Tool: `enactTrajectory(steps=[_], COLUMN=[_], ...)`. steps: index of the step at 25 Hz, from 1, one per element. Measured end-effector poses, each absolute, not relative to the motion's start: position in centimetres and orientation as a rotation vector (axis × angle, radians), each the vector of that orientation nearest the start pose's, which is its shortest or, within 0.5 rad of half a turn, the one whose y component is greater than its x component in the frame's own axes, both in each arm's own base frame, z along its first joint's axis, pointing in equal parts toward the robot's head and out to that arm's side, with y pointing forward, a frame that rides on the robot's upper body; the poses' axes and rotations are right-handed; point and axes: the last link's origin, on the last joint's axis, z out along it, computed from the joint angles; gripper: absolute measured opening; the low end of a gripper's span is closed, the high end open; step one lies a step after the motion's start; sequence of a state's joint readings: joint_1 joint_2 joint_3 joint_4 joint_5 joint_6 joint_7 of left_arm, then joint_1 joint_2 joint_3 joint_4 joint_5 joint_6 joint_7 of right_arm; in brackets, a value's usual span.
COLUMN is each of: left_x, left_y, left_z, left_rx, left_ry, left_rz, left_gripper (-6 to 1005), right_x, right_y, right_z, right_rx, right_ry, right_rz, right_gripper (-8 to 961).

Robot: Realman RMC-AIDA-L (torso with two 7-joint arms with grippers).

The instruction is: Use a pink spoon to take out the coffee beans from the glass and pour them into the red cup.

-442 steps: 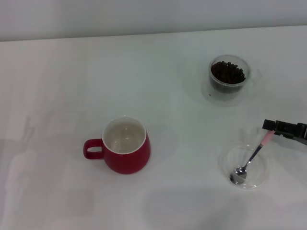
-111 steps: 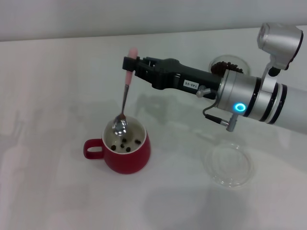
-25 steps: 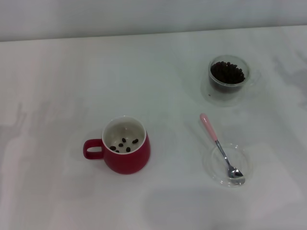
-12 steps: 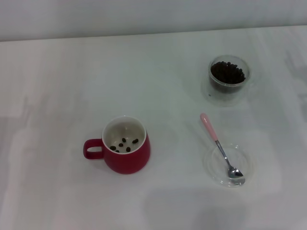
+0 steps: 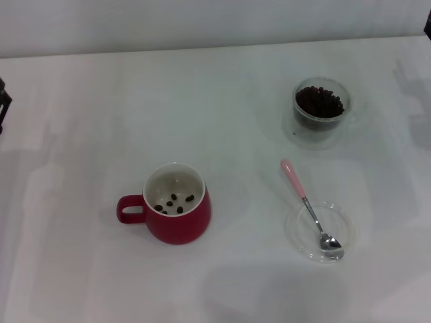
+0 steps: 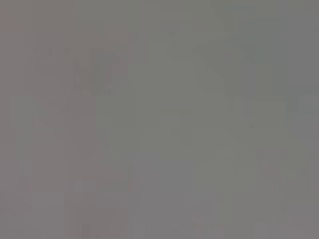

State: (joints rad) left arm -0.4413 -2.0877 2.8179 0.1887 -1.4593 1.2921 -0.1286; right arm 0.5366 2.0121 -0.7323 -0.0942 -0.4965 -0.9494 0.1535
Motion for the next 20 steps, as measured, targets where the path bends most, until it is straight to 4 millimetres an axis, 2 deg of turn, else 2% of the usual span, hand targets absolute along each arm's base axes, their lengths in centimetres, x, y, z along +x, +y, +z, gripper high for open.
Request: enactTrajectory(steps=[9,13,20], left_x=[-32.7,-33.3,-33.1], left_y=[32.1,32.7,34.0], left_z=[-1.1,0.1,1.5], left_rx=[-1.477,-1.432,-1.368], left_ry=[-0.573,-0.562,-0.545], left_rz=[-0.763,-0.744,-0.747], left_gripper=[851,850,850], right_x=[37.3,37.6,37.7], right_y=[37.4,37.3,37.1], right_z=[6.2,6.3,6.6], right_rx=[-1.407,-1.377,-1.338], right_ry=[0.575,0.598,0.612], right_rz=[0.448,0.456,0.477], right_gripper=[855,864,866])
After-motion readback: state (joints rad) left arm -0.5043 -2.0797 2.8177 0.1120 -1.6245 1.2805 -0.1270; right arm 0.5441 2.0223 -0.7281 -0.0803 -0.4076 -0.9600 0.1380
